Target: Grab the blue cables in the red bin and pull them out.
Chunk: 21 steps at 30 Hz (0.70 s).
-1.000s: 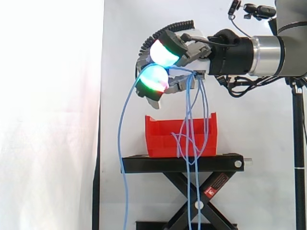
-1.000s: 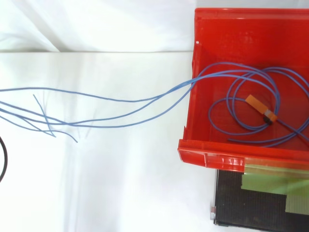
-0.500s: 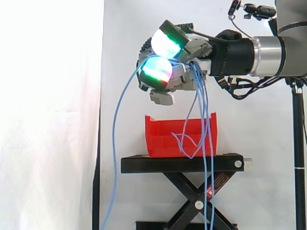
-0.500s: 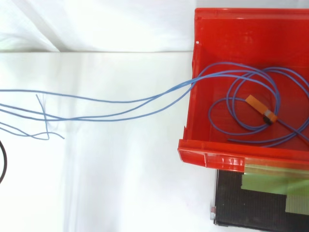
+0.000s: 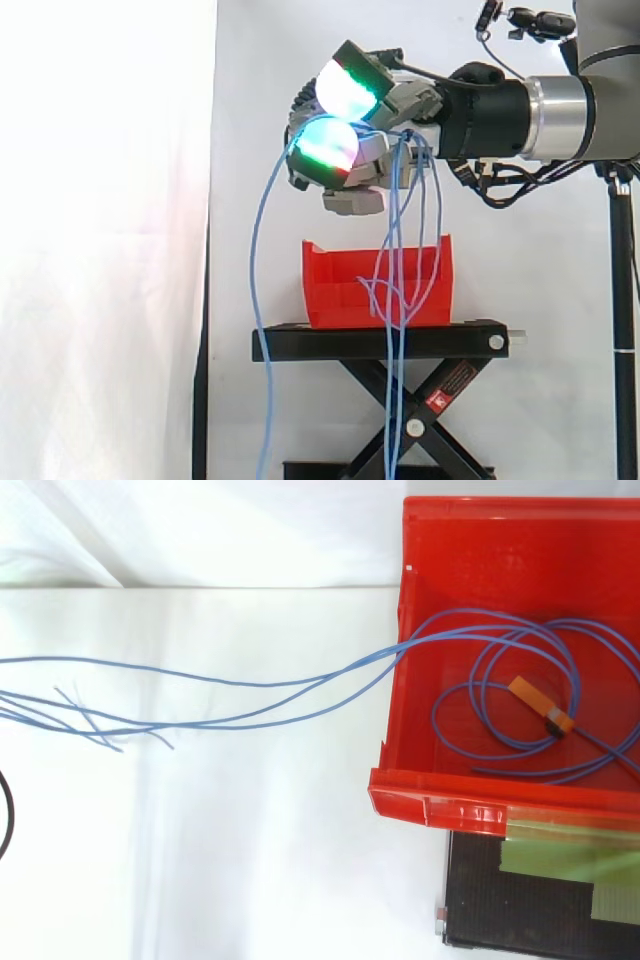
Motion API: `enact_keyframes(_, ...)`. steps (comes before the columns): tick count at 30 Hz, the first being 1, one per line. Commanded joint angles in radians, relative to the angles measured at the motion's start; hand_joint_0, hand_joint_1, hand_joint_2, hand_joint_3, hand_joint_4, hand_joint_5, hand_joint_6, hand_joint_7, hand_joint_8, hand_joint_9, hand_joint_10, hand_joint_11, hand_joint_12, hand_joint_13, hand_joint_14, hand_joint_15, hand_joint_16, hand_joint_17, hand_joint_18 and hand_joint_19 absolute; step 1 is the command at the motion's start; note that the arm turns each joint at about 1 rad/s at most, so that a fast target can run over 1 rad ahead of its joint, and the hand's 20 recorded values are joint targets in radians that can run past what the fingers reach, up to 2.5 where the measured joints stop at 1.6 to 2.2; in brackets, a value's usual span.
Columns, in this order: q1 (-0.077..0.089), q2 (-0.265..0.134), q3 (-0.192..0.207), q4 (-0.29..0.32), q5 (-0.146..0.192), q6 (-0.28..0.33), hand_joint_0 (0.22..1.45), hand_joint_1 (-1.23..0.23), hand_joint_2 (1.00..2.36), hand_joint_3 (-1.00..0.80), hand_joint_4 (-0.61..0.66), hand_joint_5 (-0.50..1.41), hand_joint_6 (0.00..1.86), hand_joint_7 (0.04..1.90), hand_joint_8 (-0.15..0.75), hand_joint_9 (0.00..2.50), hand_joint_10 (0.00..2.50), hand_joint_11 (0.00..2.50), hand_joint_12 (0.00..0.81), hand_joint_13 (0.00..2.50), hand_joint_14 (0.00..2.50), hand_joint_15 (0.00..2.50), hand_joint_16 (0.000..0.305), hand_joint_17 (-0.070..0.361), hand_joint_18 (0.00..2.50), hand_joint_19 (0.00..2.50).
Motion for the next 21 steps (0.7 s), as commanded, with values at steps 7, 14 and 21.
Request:
enact_keyframes(7,0.000,-0.001,-0.002,0.000,-0.001,0.005,1.00,-0.91,1.00,-1.00,0.19,0.84,0.80,0.46,0.255,1.32,0.64,1.37,0.323,1.07,2.50,0.64,0.034,0.075,1.29,1.05)
enact_keyframes(14,0.000,-0.001,-0.008,0.000,-0.003,0.005,1.00,-0.91,1.00,-1.00,0.18,0.85,0.80,0.46,0.251,1.32,0.67,1.36,0.324,1.07,2.50,0.65,0.032,0.073,1.29,1.05)
enact_keyframes(21,-0.001,-0.001,-0.051,0.002,-0.004,0.014,1.00,-0.91,1.00,-1.00,0.18,0.84,0.80,0.46,0.257,1.31,0.84,1.31,0.324,1.08,2.50,0.66,0.032,0.073,1.29,1.04)
